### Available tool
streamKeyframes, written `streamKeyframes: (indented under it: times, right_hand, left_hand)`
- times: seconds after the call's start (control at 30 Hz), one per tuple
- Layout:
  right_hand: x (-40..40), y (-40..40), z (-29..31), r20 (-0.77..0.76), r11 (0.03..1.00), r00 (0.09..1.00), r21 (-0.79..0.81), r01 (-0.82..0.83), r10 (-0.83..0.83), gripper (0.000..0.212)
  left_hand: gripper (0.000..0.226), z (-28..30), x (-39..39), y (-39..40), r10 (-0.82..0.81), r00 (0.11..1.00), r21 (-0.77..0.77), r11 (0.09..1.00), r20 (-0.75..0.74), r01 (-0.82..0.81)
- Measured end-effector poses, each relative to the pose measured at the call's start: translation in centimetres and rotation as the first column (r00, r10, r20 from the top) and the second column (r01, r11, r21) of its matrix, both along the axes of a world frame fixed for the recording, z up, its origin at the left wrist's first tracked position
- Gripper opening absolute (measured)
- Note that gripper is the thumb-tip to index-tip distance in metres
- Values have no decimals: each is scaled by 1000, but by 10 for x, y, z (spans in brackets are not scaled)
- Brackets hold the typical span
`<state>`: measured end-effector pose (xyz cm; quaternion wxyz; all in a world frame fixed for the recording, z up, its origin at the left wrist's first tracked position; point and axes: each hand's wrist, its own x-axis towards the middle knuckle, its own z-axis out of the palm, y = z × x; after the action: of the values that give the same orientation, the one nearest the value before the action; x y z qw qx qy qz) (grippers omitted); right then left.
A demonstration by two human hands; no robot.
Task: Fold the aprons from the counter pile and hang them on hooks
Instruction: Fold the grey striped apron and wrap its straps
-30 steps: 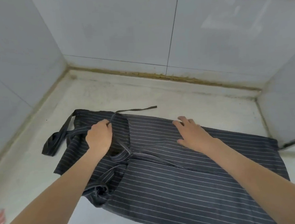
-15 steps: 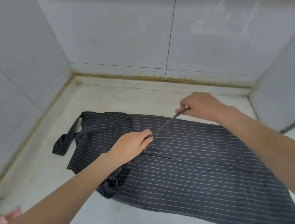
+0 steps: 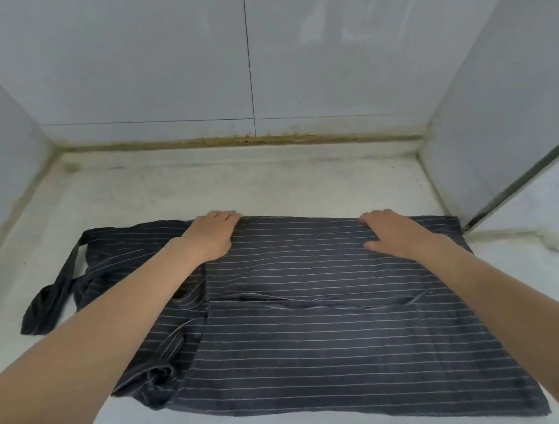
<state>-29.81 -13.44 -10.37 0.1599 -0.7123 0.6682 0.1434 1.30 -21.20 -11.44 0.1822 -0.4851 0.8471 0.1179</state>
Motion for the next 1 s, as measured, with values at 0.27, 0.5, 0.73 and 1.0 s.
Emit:
streamKeyframes:
  times: [0.27, 0.5, 0.73, 1.0]
  right_hand:
    - [-22, -52, -34, -98, 988, 995, 150, 41, -26, 58]
    - [-31, -44, 24, -50, 1000, 999, -15, 18, -19, 18]
    - [1, 47, 61, -185, 995, 979, 60, -80, 90, 18]
    - [21, 128, -41, -455, 998, 889, 57, -20, 44, 47]
  left_hand:
    - [38, -21, 6, -42, 56, 994, 0, 998, 96, -56]
    - [18, 28, 22, -33, 13, 998, -367, 930, -54, -32]
    - [33, 46, 58, 54, -248, 964, -611, 780, -100, 137]
    - [35, -27, 57, 124, -143, 950, -253, 943, 277, 216]
